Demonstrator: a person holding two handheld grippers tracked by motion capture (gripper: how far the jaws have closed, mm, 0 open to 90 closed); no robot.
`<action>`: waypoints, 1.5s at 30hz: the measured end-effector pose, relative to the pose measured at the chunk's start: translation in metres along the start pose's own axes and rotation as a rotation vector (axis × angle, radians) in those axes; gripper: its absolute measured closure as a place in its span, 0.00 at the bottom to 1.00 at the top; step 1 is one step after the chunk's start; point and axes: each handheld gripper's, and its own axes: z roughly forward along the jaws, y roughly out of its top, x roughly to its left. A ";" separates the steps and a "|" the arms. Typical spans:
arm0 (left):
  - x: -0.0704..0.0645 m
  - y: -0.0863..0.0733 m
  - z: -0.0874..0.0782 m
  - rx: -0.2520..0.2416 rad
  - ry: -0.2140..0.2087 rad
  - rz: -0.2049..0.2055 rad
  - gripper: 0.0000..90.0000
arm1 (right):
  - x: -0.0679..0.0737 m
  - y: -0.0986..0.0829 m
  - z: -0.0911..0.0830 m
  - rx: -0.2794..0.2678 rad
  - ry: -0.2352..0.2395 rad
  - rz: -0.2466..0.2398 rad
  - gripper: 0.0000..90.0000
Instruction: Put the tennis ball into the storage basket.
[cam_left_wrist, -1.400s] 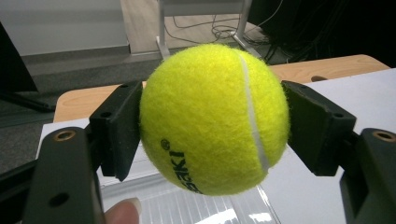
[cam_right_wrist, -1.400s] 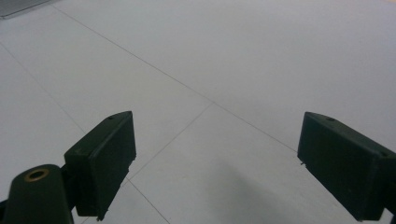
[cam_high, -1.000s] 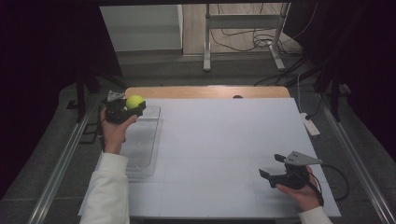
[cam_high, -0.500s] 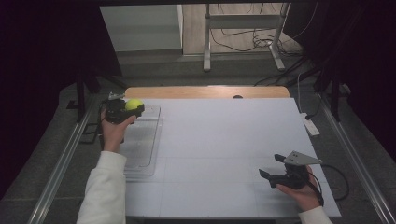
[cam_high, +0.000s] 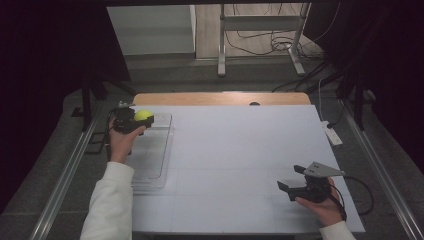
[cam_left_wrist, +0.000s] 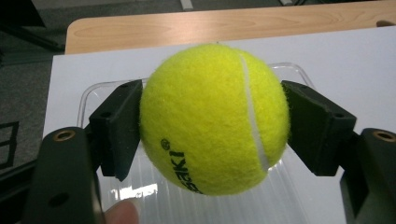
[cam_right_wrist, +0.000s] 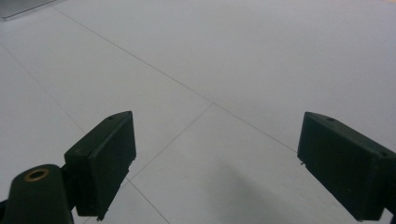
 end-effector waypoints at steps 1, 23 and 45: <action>0.000 0.000 0.001 0.003 0.000 0.001 0.30 | 0.000 0.000 0.000 0.002 0.000 -0.001 0.13; 0.006 -0.005 0.013 0.073 0.035 0.010 0.30 | 0.000 0.000 0.001 0.002 0.001 0.001 0.13; 0.004 -0.009 0.031 0.186 0.094 0.064 0.29 | 0.000 0.000 0.001 0.004 -0.001 0.003 0.13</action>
